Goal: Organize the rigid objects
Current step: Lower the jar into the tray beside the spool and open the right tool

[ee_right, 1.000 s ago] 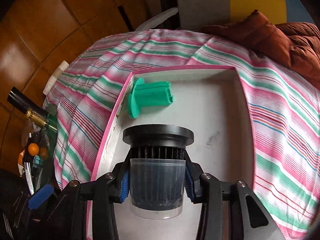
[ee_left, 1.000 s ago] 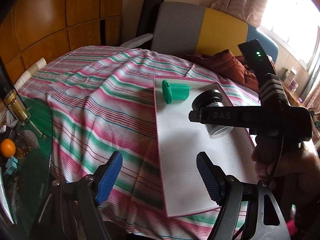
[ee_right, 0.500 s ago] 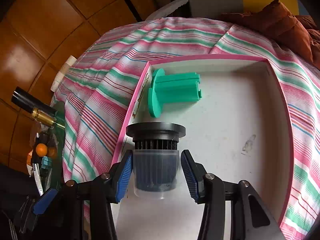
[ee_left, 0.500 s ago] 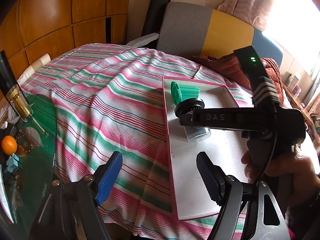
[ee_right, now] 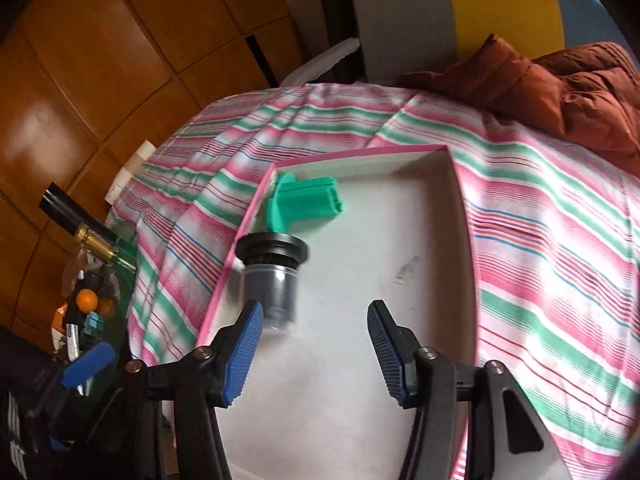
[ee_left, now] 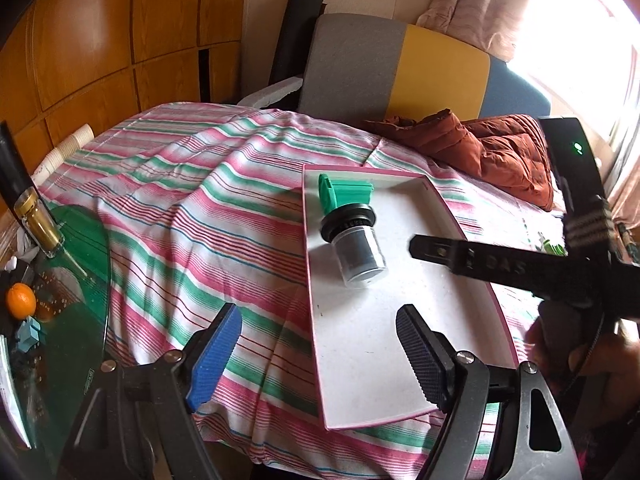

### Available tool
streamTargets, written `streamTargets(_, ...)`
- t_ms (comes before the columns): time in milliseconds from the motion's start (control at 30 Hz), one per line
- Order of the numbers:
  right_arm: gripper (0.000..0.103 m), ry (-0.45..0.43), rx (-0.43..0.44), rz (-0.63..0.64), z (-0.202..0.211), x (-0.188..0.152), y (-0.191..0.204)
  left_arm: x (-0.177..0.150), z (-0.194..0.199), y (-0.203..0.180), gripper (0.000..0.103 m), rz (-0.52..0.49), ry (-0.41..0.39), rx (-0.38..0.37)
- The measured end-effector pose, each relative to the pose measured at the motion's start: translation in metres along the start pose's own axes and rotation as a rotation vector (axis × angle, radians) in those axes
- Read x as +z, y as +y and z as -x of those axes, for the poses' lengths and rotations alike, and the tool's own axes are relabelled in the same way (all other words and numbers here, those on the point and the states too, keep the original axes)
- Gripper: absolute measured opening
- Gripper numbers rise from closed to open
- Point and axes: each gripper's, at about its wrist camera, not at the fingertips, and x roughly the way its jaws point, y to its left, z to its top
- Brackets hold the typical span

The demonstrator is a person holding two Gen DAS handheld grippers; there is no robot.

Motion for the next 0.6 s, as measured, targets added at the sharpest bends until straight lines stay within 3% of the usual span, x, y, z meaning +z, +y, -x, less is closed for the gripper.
streamTargets(600,0.055,-0.143,-0.221,0.012,0.059,-0.046,-0.034,-0.012,0.004,-0.042,0.08,-0.1,0.016,-0.029)
